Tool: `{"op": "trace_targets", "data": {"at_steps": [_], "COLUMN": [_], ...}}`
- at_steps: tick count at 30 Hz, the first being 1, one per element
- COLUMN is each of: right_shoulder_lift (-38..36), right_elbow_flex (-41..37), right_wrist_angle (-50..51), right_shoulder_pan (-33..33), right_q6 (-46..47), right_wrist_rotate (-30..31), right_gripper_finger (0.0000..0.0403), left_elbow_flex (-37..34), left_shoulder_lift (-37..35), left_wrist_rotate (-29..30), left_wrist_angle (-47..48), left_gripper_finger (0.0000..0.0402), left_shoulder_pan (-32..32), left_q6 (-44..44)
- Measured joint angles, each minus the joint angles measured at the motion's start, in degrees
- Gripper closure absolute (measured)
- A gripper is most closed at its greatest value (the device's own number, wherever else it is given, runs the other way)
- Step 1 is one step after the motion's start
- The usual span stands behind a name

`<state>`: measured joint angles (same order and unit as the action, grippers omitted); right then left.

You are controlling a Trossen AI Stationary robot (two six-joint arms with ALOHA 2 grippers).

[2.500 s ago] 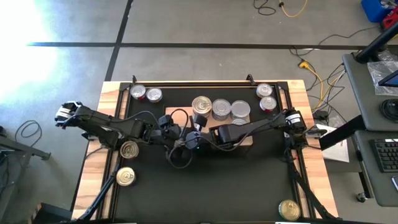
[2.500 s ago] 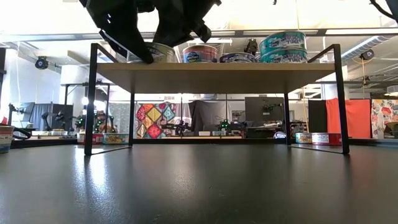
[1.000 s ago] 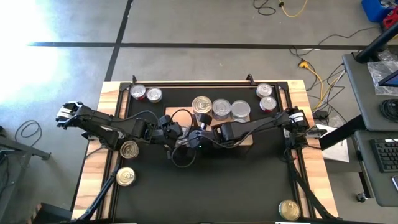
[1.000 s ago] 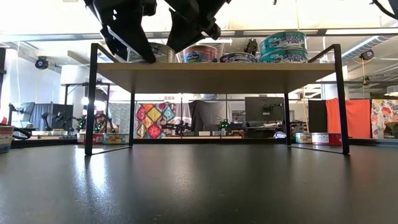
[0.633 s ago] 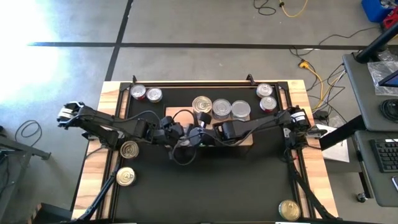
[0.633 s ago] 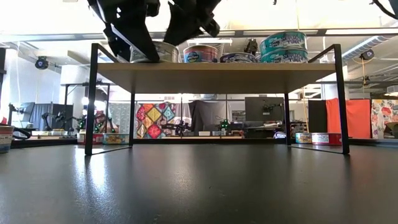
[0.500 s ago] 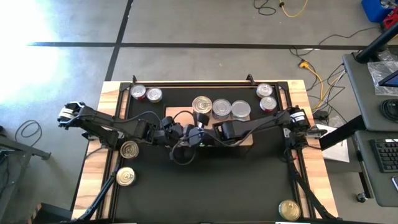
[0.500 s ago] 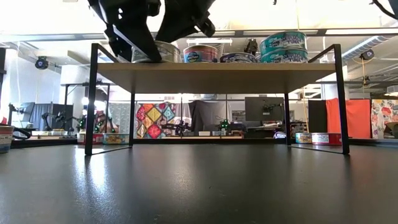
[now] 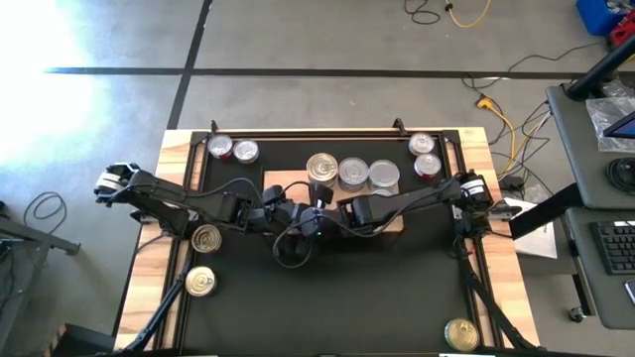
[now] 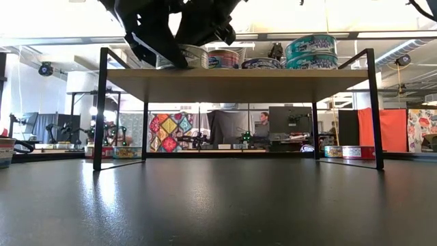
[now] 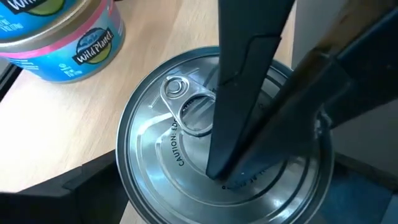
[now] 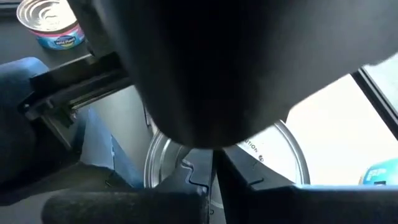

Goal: Stack canned seafood by type on shelf
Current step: Put the green tuna can on the shelf

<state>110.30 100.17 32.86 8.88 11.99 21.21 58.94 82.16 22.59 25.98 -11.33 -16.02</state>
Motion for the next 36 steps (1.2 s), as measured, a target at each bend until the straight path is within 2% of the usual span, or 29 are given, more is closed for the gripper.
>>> {"op": "trace_targets", "data": {"at_steps": [4, 8, 12, 14, 20, 29, 36], "right_shoulder_lift": [0.00, -0.18, -1.59, -2.18, -3.19, -3.76, -6.59], "right_elbow_flex": [-0.10, -0.20, -0.40, -0.40, -0.40, -3.64, -9.97], "right_wrist_angle": [-0.34, -1.05, -0.92, -1.55, -1.78, -7.08, -12.46], "right_shoulder_pan": [0.00, 0.00, 1.00, 1.70, 1.84, 1.88, 3.55], "right_q6": [-0.10, -2.39, -5.05, -7.33, -9.75, -4.80, 1.56], "right_wrist_rotate": [0.21, 0.19, 0.06, 1.96, 2.84, 3.37, 3.63], "right_gripper_finger": [0.0390, 0.0390, 0.0390, 0.0390, 0.0390, 0.0390, 0.0390], "left_elbow_flex": [0.02, 0.20, -0.11, -0.15, -1.77, -2.58, -2.62], "left_shoulder_lift": [1.84, 3.44, 3.31, 2.84, 2.33, 2.11, 0.54], "left_wrist_rotate": [0.88, 2.14, 5.16, 7.12, 8.10, 9.57, 9.03], "left_wrist_angle": [-2.30, -3.04, -6.54, -7.62, -9.50, -10.51, -10.65], "left_gripper_finger": [0.0002, 0.0002, 0.0002, 0.0003, 0.0019, 0.0005, 0.0004], "left_shoulder_pan": [0.04, -0.18, -2.81, -3.78, -3.57, -3.63, -3.74], "left_q6": [-0.11, -5.50, -2.62, -1.31, -1.25, 0.45, -1.40]}}
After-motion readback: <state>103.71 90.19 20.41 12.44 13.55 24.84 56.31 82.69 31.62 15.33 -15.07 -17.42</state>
